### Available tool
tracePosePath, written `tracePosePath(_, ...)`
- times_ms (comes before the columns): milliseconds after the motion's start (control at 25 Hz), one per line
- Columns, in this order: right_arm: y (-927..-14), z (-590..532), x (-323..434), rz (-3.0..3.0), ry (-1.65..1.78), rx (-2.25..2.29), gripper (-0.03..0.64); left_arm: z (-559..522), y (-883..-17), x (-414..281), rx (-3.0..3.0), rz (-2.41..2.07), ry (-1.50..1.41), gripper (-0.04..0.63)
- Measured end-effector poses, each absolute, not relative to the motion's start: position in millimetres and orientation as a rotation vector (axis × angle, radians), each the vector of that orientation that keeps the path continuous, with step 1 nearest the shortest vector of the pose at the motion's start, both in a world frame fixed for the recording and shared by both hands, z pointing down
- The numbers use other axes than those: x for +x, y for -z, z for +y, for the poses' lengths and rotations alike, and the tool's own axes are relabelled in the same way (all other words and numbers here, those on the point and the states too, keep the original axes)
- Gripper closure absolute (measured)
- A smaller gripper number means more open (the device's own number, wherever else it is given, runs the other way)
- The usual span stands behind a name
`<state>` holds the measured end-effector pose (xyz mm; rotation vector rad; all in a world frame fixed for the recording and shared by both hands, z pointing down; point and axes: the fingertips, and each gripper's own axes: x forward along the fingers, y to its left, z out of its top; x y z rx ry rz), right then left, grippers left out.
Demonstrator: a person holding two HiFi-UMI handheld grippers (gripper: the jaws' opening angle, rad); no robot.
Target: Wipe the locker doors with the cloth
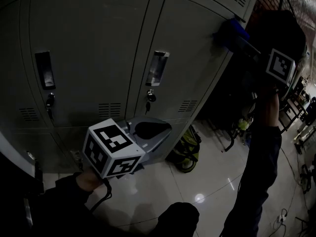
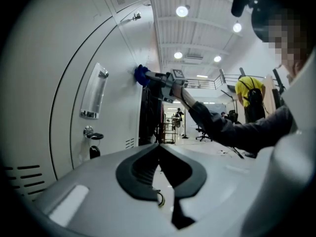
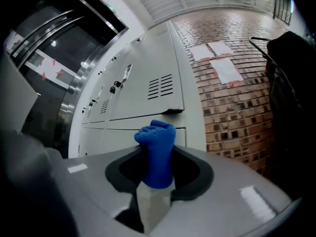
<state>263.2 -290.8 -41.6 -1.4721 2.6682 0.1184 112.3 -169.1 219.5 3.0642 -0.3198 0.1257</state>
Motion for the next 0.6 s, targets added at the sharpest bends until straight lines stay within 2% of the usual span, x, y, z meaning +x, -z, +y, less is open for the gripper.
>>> tracePosePath(320,36.3,-295.0,317.0,2.553,-0.075,-1.613,0.491,-170.4,-226.2,116.3,3.055,-0.322,-0.150,0.615)
tracePosePath(600,32.1,-277.7,274.3,2.642,-0.114,-1.454,0.492,-172.0,-229.6,116.3,3.048,-0.331,-0.163,0.615)
